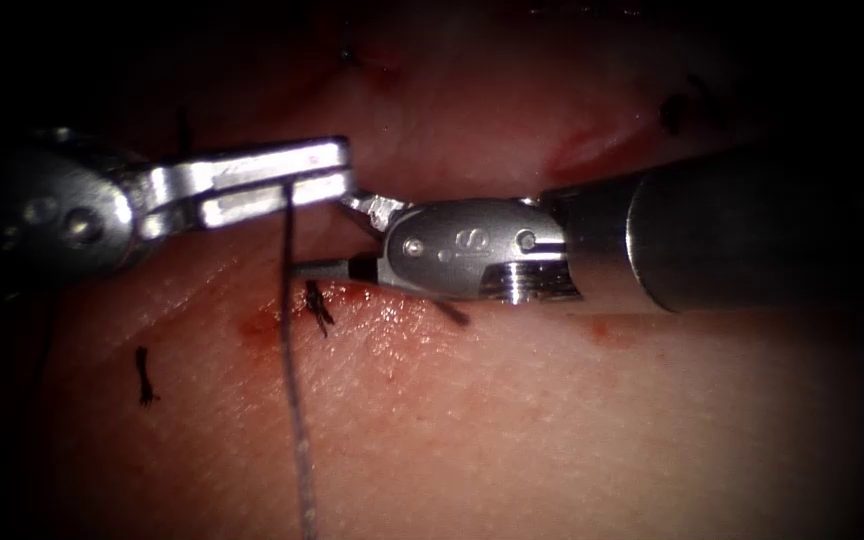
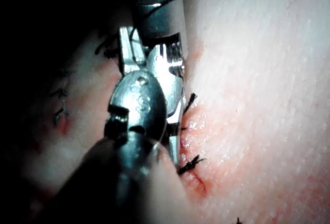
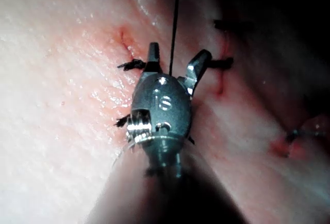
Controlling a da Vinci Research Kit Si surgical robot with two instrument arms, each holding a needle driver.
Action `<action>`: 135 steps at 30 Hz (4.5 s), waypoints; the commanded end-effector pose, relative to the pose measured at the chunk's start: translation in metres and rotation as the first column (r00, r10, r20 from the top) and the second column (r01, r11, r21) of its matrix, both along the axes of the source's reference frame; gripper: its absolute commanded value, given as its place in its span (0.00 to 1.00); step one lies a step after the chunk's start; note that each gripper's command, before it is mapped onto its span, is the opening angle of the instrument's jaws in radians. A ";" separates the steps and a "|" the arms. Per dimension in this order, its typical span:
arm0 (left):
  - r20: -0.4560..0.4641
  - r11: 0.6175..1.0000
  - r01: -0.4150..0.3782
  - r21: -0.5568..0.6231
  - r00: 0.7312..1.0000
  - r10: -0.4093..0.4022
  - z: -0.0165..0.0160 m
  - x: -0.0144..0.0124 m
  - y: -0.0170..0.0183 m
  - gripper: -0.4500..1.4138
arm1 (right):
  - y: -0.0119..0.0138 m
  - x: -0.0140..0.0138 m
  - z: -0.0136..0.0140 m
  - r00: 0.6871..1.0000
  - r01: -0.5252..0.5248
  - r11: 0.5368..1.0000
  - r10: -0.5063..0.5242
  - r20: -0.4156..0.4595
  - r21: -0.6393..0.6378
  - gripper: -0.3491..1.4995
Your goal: Wound Closure
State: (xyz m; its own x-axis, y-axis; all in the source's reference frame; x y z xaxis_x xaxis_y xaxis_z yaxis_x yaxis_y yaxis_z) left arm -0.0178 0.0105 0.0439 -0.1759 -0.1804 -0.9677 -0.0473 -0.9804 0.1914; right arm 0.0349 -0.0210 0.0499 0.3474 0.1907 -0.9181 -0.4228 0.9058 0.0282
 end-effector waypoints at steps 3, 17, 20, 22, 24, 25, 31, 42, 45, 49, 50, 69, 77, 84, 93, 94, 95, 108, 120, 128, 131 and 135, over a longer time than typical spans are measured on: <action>0.001 1.000 0.001 -0.003 1.000 -0.001 0.0003 -0.0006 0.0003 0.00 | -0.0004 0.0011 0.0004 0.999 0.001 1.000 -0.002 0.036 0.015 0.00; 0.001 1.000 -0.018 -0.024 1.000 0.018 -0.0011 -0.0001 -0.0028 0.00 | 0.0002 -0.0007 -0.0011 0.998 -0.059 0.989 0.062 -0.014 0.138 0.93; -0.004 0.999 -0.031 -0.040 1.000 0.031 -0.0013 0.0001 -0.0049 0.00 | -0.0002 -0.0044 -0.0020 0.997 -0.082 0.985 0.081 0.012 0.151 0.99; -0.015 0.997 -0.043 -0.063 0.999 0.042 -0.0010 -0.0004 -0.0068 0.00 | -0.0010 -0.0071 -0.0025 0.999 -0.044 0.992 0.042 0.022 0.119 0.99; -0.019 0.996 -0.062 -0.059 0.998 0.061 -0.0006 -0.0008 -0.0085 0.00 | -0.0017 -0.0092 -0.0028 0.999 -0.026 0.995 0.022 0.040 0.094 0.99; -0.028 0.995 -0.081 -0.052 0.996 0.080 -0.0001 -0.0014 -0.0100 0.00 | -0.0023 -0.0110 -0.0030 0.998 -0.010 0.997 0.006 0.055 0.075 0.99; -0.025 0.992 -0.124 -0.034 0.992 0.123 0.0009 -0.0028 -0.0139 0.00 | -0.0032 -0.0145 -0.0036 0.995 0.027 1.000 -0.025 0.101 -0.013 0.99; 0.029 0.961 -0.277 -0.014 0.960 0.278 0.0050 -0.0089 -0.0199 0.00 | -0.0030 -0.0192 -0.0040 0.966 0.146 0.981 -0.114 0.234 -0.124 0.96; 0.061 0.947 -0.315 0.056 0.948 0.312 0.0065 -0.0100 -0.0209 0.29 | -0.0027 -0.0202 -0.0041 0.962 0.135 0.984 -0.101 0.254 -0.119 0.96; 0.057 0.934 -0.307 0.185 0.952 0.302 0.0082 -0.0096 -0.0208 0.77 | -0.0027 -0.0211 -0.0040 0.960 0.129 0.985 -0.094 0.265 -0.117 0.99; 0.047 0.935 -0.287 0.207 0.958 0.283 0.0084 -0.0092 -0.0205 0.84 | -0.0027 -0.0211 -0.0040 0.960 0.132 0.984 -0.098 0.261 -0.116 0.99; -0.150 0.914 0.000 0.406 0.986 0.067 0.0224 0.0004 -0.0118 0.83 | -0.0034 -0.0191 -0.0043 0.959 0.161 0.982 -0.133 0.249 -0.096 0.99; -0.082 0.791 -0.164 0.589 0.962 0.260 0.0224 0.0022 -0.0168 0.77 | -0.0038 -0.0190 -0.0045 0.960 0.160 0.984 -0.137 0.244 -0.077 0.99; -0.053 0.626 -0.247 0.740 0.906 0.420 0.0185 0.0057 -0.0208 0.76 | -0.0041 -0.0191 -0.0047 0.959 0.161 0.986 -0.148 0.244 -0.036 0.99; -0.147 0.616 -0.194 0.763 0.877 0.458 0.0128 0.0093 -0.0209 0.74 | -0.0046 -0.0191 -0.0049 0.952 0.177 0.984 -0.172 0.253 0.004 0.98; -0.153 0.623 -0.195 0.758 0.875 0.459 0.0120 0.0098 -0.0206 0.74 | -0.0046 -0.0191 -0.0050 0.951 0.180 0.984 -0.176 0.255 0.007 0.98; -0.168 0.641 -0.199 0.741 0.870 0.464 0.0109 0.0106 -0.0201 0.72 | -0.0047 -0.0191 -0.0050 0.949 0.184 0.983 -0.181 0.258 0.011 0.98; -0.218 0.882 -0.060 0.468 0.959 0.181 -0.0015 0.0111 -0.0056 0.76 | -0.0049 -0.0192 -0.0051 0.948 0.187 0.982 -0.186 0.258 0.021 0.98; -0.391 0.977 0.102 0.187 0.920 -0.022 0.0070 0.0001 -0.0028 0.59 | -0.0041 -0.0195 -0.0060 0.956 0.164 0.986 -0.167 0.240 0.032 0.93; -0.449 0.981 0.128 0.145 0.892 -0.050 0.0144 -0.0032 -0.0029 0.50 | -0.0003 -0.0188 -0.0095 0.977 0.093 0.996 -0.093 0.191 0.008 0.90; -0.460 0.982 0.138 0.130 0.885 -0.063 0.0170 -0.0034 -0.0028 0.50 | 0.0003 -0.0186 -0.0102 0.978 0.092 0.996 -0.091 0.189 0.004 0.90; -0.458 0.985 0.133 0.115 0.886 -0.066 0.0194 -0.0037 -0.0037 0.50 | 0.0006 -0.0186 -0.0101 0.977 0.095 0.996 -0.093 0.192 0.002 0.90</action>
State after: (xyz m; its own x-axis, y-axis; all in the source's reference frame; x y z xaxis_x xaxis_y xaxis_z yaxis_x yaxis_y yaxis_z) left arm -0.0210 0.0063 0.0632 -0.6104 -0.0094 -0.7920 -0.0879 -0.9930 0.0795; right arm 0.0154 -0.0206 0.0392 0.5349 0.1444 -0.8325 -0.3338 0.9413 -0.0512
